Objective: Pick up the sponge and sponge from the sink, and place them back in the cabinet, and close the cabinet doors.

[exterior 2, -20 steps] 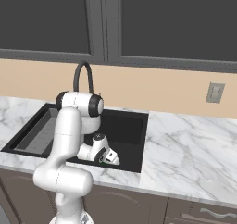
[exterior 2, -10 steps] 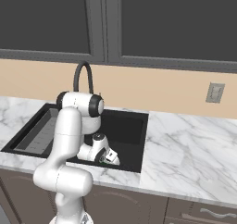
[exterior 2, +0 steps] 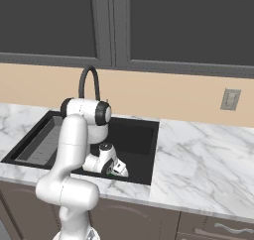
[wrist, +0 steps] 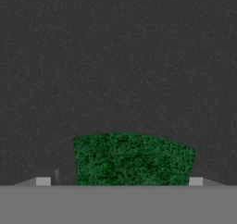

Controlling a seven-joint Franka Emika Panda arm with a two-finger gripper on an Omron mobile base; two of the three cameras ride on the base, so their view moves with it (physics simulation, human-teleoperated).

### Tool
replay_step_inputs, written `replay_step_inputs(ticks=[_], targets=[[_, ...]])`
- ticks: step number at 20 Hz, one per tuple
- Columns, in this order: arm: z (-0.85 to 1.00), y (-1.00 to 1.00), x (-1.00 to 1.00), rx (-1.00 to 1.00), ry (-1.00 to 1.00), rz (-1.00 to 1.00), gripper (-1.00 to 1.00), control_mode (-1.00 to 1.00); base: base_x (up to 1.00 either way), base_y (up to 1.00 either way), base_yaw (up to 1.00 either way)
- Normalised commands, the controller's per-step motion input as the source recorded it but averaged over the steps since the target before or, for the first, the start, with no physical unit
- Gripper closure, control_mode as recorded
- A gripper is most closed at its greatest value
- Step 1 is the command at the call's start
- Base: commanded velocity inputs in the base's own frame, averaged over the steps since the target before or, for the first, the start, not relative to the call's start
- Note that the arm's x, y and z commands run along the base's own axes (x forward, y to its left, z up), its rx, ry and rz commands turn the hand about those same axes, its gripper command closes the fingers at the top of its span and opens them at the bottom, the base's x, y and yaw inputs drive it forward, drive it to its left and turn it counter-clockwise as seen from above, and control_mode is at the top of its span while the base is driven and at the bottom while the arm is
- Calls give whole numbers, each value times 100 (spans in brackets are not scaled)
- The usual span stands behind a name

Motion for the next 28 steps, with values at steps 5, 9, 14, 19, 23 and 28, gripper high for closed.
replay_step_inputs(ticks=[5,9,14,19,23,28], targets=[[0,0,0,0,0,0,-100,-100,0,0,0],[0,0,0,0,0,0,-100,-100,0,0,0],[0,0,0,0,0,0,-100,-100,0,0,0],[0,0,0,0,0,0,100,-100,0,0,0],[0,0,0,0,0,0,100,-100,0,0,0],[0,0,0,0,0,0,100,-100,0,0,0]])
